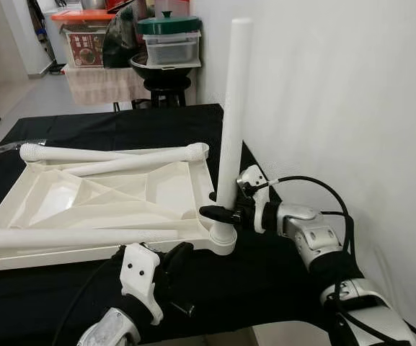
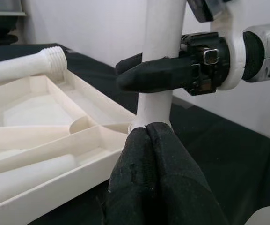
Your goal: Building children table
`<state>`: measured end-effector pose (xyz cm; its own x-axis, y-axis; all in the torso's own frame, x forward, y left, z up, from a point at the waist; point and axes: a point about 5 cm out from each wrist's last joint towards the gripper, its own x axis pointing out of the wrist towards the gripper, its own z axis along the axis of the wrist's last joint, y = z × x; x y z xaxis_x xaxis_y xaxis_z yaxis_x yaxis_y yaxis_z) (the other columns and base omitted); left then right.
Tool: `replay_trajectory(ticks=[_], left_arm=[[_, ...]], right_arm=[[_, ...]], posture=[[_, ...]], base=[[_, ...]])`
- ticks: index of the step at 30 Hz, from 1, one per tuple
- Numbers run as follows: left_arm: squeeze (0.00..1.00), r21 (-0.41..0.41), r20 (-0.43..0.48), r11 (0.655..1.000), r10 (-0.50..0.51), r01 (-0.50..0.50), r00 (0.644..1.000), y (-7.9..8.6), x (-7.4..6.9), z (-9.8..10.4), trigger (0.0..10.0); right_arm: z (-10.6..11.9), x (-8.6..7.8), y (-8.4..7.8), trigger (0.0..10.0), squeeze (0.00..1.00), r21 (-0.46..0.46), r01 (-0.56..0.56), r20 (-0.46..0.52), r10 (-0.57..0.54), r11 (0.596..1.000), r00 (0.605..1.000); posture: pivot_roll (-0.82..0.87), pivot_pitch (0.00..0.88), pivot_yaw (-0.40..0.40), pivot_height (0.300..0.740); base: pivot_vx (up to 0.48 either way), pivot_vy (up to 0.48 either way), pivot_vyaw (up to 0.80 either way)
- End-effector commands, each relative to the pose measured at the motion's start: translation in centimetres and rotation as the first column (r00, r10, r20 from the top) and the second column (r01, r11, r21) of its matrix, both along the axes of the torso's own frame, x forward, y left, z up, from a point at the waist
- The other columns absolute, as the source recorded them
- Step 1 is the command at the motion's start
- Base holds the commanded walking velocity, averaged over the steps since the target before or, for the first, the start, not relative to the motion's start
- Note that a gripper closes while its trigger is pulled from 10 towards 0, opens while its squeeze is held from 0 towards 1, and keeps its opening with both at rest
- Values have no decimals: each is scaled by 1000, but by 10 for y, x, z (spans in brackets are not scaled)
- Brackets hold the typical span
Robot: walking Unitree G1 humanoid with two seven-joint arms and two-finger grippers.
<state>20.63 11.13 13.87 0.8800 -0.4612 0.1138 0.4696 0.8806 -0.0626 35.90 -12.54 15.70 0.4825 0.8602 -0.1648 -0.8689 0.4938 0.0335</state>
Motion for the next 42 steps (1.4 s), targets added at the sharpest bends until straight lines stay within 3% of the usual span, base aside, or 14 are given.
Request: replay_trajectory(ticks=[1,7,9,11,13,17,18,22,23,32,33,34,35,42], left_arm=[[0,-1,-15,1000,-2,2,1000,0,-1,-4,10000],[0,-2,-17,1000,-7,7,1000,1,-2,-3,10000],[0,-1,-18,1000,-7,7,1000,3,-3,-3,10000],[0,-1,-18,1000,-7,7,1000,3,-3,-3,10000],[0,4,-23,1000,-14,14,1000,5,-1,-4,10000],[0,8,-23,1000,-17,17,1000,4,1,-4,10000],[0,8,-22,1000,-15,15,1000,4,1,-4,10000],[0,10,-16,1000,1,-1,1000,5,1,-3,10000],[0,10,-15,1000,4,-4,1000,5,2,-3,10000],[0,1,-18,1000,-7,7,1000,3,3,-3,10000],[0,1,-17,1000,-7,7,1000,3,3,-3,10000],[0,1,-17,1000,-7,7,1000,3,3,-3,10000],[0,0,-14,1000,1,-1,1000,3,3,-2,10000],[0,1,-10,1000,15,-15,1000,3,3,-1,10000]], right_arm=[[1,-4,-6,0,0,72,9,18,-11,997,1000],[-9,-6,-7,0,0,14,268,59,-268,963,962],[-19,-20,4,0,0,36,652,15,-652,758,758],[-19,-20,4,0,0,36,652,15,-652,758,758],[-23,-37,33,0,0,14,622,-4,-622,783,783],[-19,-23,35,0,0,39,584,-27,-583,811,812],[-18,-23,35,10000,0,44,584,-31,-583,811,812],[-9,-20,35,10000,0,110,564,-23,-566,818,824],[-4,-20,37,10000,1000,147,522,-17,-526,840,851],[19,-20,22,10000,1000,137,296,65,-307,945,950],[19,-16,14,10000,322,92,287,59,-293,954,954],[19,-16,14,10000,322,92,287,59,-293,954,954],[18,-7,-6,10000,0,33,254,22,-254,967,967],[24,-2,-27,10000,0,42,195,4,-195,980,981]], posture=[[43,0,-19,740],[33,0,-16,740],[20,0,-5,740],[20,0,-5,740],[18,0,14,740],[24,0,4,740],[24,0,4,740],[27,0,-1,740],[28,0,-1,740],[27,0,-6,740],[33,0,-14,740],[33,0,-14,740],[42,0,-22,740],[55,0,-23,740]], base=[[0,0,0],[0,0,0],[0,0,0],[0,0,0],[0,0,0],[0,0,0],[0,0,0],[0,0,0],[0,0,0],[0,0,0],[0,0,0],[0,0,0],[0,0,0],[0,0,0]])
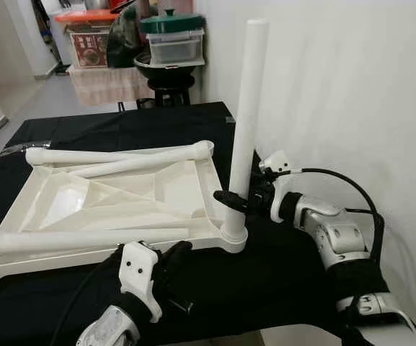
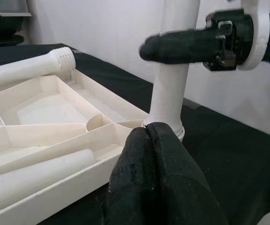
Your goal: Building children table
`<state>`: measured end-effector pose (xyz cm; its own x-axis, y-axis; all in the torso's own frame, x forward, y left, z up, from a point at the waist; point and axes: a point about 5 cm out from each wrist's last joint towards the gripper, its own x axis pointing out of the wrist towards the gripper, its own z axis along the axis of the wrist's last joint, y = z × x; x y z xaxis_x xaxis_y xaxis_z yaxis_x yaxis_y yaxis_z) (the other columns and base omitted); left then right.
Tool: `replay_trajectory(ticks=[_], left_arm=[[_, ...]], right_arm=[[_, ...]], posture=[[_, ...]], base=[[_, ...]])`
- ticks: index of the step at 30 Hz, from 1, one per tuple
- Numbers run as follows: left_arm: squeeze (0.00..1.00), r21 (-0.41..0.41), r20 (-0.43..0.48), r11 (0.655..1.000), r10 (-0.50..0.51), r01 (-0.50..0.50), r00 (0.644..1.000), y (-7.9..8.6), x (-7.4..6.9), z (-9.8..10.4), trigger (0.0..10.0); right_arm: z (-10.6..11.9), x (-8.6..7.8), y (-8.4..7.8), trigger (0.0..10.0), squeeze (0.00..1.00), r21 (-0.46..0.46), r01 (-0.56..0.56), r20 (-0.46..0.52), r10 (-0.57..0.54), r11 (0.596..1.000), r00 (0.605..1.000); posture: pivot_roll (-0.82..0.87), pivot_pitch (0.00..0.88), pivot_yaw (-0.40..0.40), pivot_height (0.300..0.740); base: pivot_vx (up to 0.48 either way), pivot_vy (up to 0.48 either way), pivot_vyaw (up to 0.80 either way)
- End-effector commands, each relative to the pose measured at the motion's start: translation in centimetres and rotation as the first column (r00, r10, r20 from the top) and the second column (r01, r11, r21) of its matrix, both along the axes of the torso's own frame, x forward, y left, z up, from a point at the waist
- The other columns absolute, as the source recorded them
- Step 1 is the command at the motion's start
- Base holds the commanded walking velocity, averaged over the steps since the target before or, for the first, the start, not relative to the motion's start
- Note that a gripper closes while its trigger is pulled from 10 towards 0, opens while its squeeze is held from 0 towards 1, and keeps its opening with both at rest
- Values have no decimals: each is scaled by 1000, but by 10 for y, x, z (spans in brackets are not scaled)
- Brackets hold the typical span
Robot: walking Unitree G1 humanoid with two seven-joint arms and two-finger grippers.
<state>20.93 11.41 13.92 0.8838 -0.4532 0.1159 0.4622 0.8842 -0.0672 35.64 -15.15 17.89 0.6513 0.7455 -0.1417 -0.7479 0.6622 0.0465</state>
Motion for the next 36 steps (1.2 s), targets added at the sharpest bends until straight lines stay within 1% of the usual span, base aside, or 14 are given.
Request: replay_trajectory(ticks=[1,8,9,10,11,12,24,29,30,31,32,33,35,36], left_arm=[[0,7,-9,1000,7,-7,1000,0,0,-1,10000],[0,10,-10,1000,5,-5,1000,0,0,0,10000],[0,10,-9,1000,5,-5,1000,0,0,0,10000],[0,10,-9,1000,5,-5,1000,0,0,0,10000],[0,10,-10,1000,6,-6,1000,0,0,0,10000],[0,10,-9,1000,6,-6,1000,0,0,0,10000],[0,15,-14,1000,5,-5,1000,0,-1,-1,10000],[0,17,-15,1000,5,-5,1000,1,-2,-1,10000],[0,19,-15,1000,7,-7,1000,1,-3,-2,10000],[0,19,-15,1000,7,-7,1000,1,-3,-2,10000],[0,22,-15,1000,11,-10,1000,3,-2,-2,10000],[0,27,-15,1000,12,-12,1000,4,-2,-1,10000],[0,31,-16,999,12,-12,1000,5,-2,-2,10000],[0,32,-20,999,9,-9,1000,5,-1,-3,10000]], right_arm=[[2,2,-4,10000,0,4,-35,6,35,999,999],[2,5,-11,10000,0,-27,-102,3,102,994,995],[3,7,-13,8784,0,-30,-117,5,117,993,993],[3,7,-13,8784,0,-30,-117,5,117,993,993],[3,8,-14,2706,0,-31,-124,6,124,992,992],[3,9,-15,0,0,-32,-128,6,129,991,992],[-3,7,-16,0,0,-39,-174,13,174,984,985],[-14,3,-20,0,0,-71,-71,2,71,995,997],[-28,1,-16,0,0,-113,92,-9,-94,989,996],[-28,1,-16,0,0,-113,92,-9,-94,989,996],[-36,-5,-14,0,0,-27,499,-29,-500,866,866],[-56,-31,9,0,0,-64,547,-96,-551,835,829],[-63,-50,25,0,0,-102,564,-106,-572,820,813],[-60,-51,35,0,0,-100,526,-79,-534,844,842]], posture=[[55,0,-23,740],[63,0,-24,740],[65,0,-25,740],[65,0,-25,740],[65,0,-25,740],[66,0,-26,740],[64,0,-21,740],[59,0,-29,740],[64,0,-42,740],[64,0,-42,740],[58,0,-38,740],[61,2,-26,740],[57,0,-19,740],[36,0,-10,740]], base=[[0,0,0],[0,0,0],[0,0,0],[0,0,0],[0,0,0],[0,0,0],[0,0,0],[0,0,0],[0,0,0],[0,0,0],[0,0,0],[0,0,0],[0,0,0],[0,0,0]])
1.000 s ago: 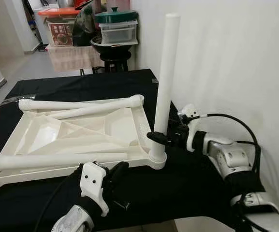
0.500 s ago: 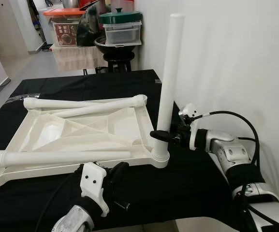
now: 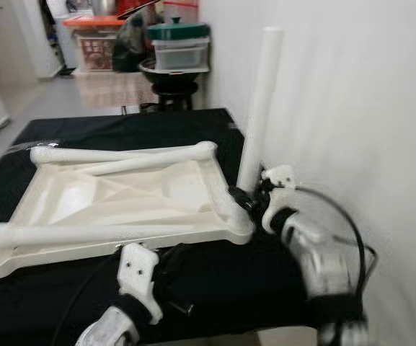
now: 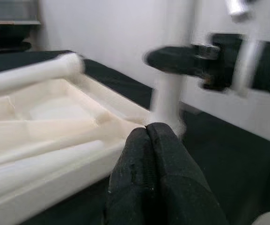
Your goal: Building children table
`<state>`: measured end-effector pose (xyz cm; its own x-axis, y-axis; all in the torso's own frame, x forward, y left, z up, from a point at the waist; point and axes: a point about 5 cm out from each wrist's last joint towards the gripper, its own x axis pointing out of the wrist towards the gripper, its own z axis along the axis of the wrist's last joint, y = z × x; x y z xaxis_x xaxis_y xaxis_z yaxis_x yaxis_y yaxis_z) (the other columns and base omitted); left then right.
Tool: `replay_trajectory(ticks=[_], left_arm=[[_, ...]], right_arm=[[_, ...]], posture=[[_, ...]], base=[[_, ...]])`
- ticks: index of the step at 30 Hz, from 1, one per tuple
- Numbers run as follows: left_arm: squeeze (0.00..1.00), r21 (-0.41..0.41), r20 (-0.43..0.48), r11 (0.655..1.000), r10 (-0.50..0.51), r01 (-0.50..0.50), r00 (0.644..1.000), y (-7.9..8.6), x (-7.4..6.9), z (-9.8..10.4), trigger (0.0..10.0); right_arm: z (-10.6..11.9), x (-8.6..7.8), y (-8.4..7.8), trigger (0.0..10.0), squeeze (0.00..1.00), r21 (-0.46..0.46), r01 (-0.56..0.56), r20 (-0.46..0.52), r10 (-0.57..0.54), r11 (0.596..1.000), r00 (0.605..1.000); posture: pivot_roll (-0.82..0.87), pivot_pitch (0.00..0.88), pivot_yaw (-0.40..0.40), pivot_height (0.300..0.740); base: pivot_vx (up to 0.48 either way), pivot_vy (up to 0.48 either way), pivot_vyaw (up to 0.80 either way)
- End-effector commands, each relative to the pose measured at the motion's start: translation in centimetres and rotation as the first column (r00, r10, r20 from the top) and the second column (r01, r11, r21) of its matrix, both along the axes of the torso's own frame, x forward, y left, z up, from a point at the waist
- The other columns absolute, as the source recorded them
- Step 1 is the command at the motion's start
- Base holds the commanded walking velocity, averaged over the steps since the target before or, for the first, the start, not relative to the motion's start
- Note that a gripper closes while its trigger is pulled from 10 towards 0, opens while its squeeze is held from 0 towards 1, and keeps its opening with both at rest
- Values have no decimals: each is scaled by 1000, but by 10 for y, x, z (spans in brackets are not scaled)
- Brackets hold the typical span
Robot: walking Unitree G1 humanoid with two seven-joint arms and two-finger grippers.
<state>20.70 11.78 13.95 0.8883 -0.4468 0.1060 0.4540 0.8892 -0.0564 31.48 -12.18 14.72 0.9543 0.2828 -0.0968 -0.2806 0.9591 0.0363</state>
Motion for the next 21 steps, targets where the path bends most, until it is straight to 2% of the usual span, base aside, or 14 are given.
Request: replay_trajectory(ticks=[1,3,5,8,10,11,14,17,18,19,20,21], left_arm=[[0,18,-17,1000,0,0,1000,2,1,-3,10000],[0,20,-20,1000,-9,9,1000,1,2,-4,10000],[0,20,-20,1000,-9,9,1000,1,2,-4,10000],[0,22,-12,999,26,-26,1000,2,2,-4,10000],[0,22,-12,999,26,-26,1000,2,2,-4,10000],[0,21,-12,999,29,-29,1000,2,3,-4,10000],[0,18,-17,1000,13,-13,1000,1,4,-4,10000],[0,16,-20,1000,2,-2,1000,0,5,-5,10000],[0,15,-21,1000,1,0,1000,-1,5,-5,10000],[0,15,-21,1000,1,0,1000,-1,5,-5,10000],[0,14,-21,1000,0,1,1000,-1,5,-5,10000],[0,13,-21,1000,-1,1,1000,-1,5,-5,10000]], right_arm=[[-29,-10,6,0,0,-45,-5,-166,-3,999,986],[-27,1,13,0,0,-90,-75,-133,63,993,989],[-27,1,13,0,0,-90,-75,-133,63,993,989],[-28,0,26,0,0,-130,-143,-132,125,981,983],[-28,0,26,0,0,-130,-143,-132,125,981,983],[-27,-1,28,10000,1000,-148,-175,-121,158,973,980],[-19,-5,33,10000,1000,-136,-208,-96,196,969,976],[2,0,37,10000,1000,-44,-308,-24,308,950,951],[10,2,36,10000,0,-33,-388,-1,388,921,922],[10,2,36,10000,0,-33,-388,-1,388,921,922],[14,2,35,10000,0,-32,-439,11,440,898,898],[19,3,33,10000,0,-39,-519,27,520,854,854]], posture=[[36,0,-10,740],[57,0,-27,740],[57,0,-27,740],[60,0,-28,740],[60,0,-28,740],[53,0,-22,740],[44,0,-17,740],[37,0,-6,740],[37,0,-6,740],[37,0,-6,740],[39,0,-7,740],[39,0,-7,740]], base=[[0,0,0],[0,0,0],[0,0,0],[0,0,0],[0,0,0],[0,0,0],[0,0,0],[0,0,0],[0,0,0],[0,0,0],[0,0,0],[0,0,0]])
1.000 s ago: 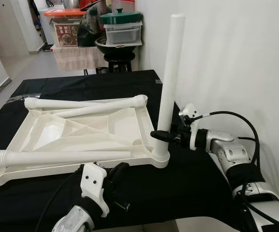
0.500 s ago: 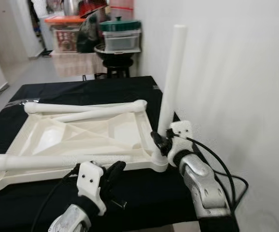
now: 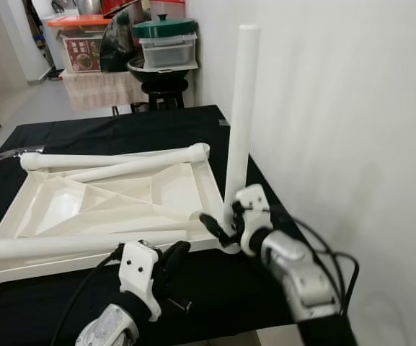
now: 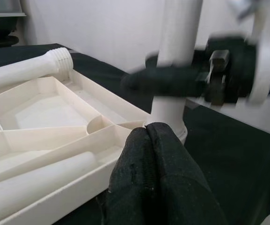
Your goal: Building children table
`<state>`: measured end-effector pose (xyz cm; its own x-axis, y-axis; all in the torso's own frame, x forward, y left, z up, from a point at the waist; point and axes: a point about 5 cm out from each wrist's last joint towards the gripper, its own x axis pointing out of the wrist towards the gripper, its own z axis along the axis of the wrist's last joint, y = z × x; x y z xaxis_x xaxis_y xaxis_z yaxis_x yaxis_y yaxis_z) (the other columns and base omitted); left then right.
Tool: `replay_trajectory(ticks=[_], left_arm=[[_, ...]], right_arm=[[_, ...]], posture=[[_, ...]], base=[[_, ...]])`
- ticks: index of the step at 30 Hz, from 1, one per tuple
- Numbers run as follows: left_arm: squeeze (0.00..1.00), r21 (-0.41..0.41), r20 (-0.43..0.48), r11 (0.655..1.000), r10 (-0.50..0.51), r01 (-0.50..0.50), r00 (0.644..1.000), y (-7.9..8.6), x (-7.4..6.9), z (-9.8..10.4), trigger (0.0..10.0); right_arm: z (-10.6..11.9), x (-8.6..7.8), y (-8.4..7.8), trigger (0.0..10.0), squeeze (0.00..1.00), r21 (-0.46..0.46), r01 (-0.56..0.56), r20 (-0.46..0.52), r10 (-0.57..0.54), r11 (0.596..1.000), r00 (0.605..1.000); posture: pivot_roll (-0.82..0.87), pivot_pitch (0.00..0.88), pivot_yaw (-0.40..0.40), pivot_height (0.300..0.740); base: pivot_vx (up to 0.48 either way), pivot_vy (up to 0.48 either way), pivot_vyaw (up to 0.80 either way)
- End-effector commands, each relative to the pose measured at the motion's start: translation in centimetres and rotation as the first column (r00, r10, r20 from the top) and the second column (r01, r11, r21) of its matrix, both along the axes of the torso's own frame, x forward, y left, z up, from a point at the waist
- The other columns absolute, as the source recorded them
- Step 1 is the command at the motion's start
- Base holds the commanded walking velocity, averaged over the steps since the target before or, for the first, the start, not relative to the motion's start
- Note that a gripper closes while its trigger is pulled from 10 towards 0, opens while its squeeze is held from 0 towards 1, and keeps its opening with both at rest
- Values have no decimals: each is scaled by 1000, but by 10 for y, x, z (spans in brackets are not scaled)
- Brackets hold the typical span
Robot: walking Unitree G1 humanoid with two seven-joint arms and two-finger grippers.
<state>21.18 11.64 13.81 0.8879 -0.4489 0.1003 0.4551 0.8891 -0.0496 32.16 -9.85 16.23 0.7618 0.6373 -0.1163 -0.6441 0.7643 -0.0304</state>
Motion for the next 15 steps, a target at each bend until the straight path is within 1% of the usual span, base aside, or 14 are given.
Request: replay_trajectory(ticks=[1,2,3,4,7,8,10,11,14,15], left_arm=[[0,4,-18,1000,1,-1,1000,0,1,-3,10000],[0,3,-17,1000,3,-3,1000,0,1,-3,10000],[0,3,-17,1000,3,-3,1000,0,1,-3,10000],[0,3,-16,1000,5,-5,1000,0,2,-3,10000],[0,1,-15,1000,11,-11,1000,0,2,-3,10000],[0,0,-15,1000,13,-13,1000,0,2,-4,10000],[0,1,-15,1000,15,-15,1000,0,2,-4,10000],[0,1,-15,1000,17,-17,1000,0,2,-4,10000],[0,1,-15,1000,18,-18,1000,1,2,-4,10000],[0,1,-15,1000,18,-18,1000,0,2,-4,10000]], right_arm=[[7,0,2,10000,0,18,-214,22,213,977,977],[9,3,-5,10000,0,-3,-269,34,269,963,962],[9,3,-5,10000,0,-3,-269,34,269,963,962],[12,10,-15,10000,0,-23,-308,35,309,951,951],[18,18,-27,10000,0,-29,-326,33,327,945,944],[20,20,-30,10000,0,-19,-340,33,340,940,940],[22,21,-33,10000,0,-7,-358,32,358,934,933],[25,22,-35,3294,0,3,-391,25,391,920,920],[26,22,-37,3294,0,9,-414,20,414,910,910],[28,24,-39,0,0,11,-429,16,429,903,903]], posture=[[38,0,-8,740],[37,0,-12,740],[37,0,-12,740],[40,0,-16,740],[46,0,-21,740],[46,0,-22,740],[46,0,-22,740],[49,0,-24,740],[48,0,-21,740],[49,0,-22,740]], base=[[0,0,0],[0,0,0],[0,0,0],[0,0,0],[0,0,0],[0,0,0],[0,0,0],[0,0,0],[0,0,0],[0,0,0]])
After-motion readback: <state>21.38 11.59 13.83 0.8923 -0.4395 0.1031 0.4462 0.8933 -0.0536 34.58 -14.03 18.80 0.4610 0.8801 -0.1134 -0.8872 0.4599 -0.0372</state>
